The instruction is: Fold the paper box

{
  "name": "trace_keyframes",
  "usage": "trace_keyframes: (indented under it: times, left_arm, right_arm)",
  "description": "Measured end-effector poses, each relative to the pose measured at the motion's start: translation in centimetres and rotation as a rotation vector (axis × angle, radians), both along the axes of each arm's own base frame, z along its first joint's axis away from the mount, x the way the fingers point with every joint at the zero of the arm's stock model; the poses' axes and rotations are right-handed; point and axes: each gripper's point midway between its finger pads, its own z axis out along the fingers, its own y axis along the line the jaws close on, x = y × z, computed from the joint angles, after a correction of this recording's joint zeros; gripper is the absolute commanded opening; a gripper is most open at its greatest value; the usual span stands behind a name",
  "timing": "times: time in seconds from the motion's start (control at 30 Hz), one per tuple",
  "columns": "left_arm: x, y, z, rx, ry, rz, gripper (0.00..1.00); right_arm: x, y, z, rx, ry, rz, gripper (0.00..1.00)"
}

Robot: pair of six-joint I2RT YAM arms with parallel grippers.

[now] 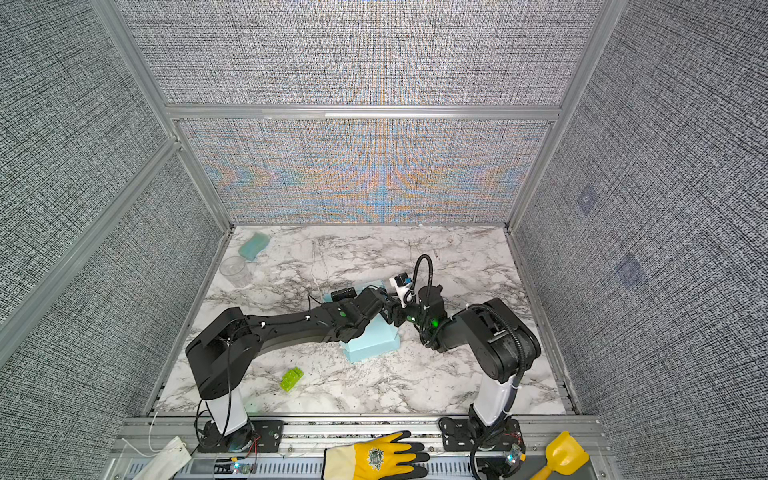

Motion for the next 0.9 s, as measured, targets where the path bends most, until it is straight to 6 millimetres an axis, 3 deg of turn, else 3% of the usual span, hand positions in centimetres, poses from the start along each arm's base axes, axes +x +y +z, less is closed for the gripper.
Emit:
trace_keyframes:
  times: [0.53, 0.9]
  left_arm:
    - [0.0, -0.1, -0.1, -0.008, 0.009, -0.007, 0.0]
    - [-0.1, -0.2, 0.0, -0.014, 0.01, -0.009, 0.0]
  right_arm:
    - [-0.5, -1.4, 2.3, -0.025, -0.058, -0.034, 0.71]
    - [0.4, -6.9, 1.4, 0.056, 0.002, -0.182, 0.68]
